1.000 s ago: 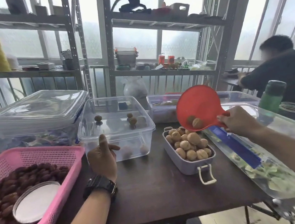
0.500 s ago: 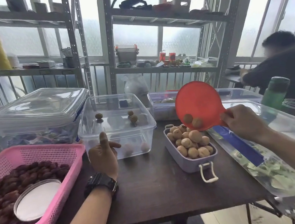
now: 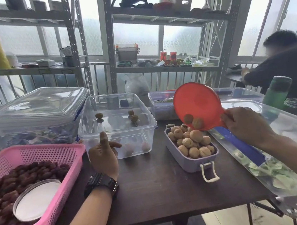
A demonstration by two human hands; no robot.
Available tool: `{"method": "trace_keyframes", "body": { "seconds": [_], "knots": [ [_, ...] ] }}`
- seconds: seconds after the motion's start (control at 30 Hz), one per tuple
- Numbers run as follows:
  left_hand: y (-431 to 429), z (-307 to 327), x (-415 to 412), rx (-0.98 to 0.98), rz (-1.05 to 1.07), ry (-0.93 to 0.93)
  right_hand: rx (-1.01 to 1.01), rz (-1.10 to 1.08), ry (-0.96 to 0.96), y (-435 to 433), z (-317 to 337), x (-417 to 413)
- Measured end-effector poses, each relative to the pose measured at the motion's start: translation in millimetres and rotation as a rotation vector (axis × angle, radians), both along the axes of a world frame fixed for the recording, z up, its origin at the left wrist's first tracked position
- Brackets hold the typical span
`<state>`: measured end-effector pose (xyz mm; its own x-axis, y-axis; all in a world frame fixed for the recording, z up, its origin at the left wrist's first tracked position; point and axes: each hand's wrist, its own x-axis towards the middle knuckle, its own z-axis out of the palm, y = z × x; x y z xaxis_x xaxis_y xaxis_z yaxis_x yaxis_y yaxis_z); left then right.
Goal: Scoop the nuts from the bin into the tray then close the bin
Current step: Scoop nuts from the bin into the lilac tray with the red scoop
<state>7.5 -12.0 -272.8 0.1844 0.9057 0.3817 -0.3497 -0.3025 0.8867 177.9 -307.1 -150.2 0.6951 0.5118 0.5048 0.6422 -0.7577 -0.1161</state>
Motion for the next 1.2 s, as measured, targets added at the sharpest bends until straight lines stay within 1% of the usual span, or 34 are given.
{"method": "trace_keyframes", "body": {
  "seconds": [0.2, 0.7, 1.2],
  "knots": [
    [1, -1, 0, 0.008, -0.008, -0.012, -0.044, -0.01, -0.029, 4, -3, -7],
    [-1, 1, 0, 0.036, 0.046, 0.012, -0.075, -0.011, -0.092, 5, -3, -15],
    [1, 0, -2, 0.059, 0.004, 0.01, -0.014, -0.042, -0.142, 8, -2, -9]
  ]
}}
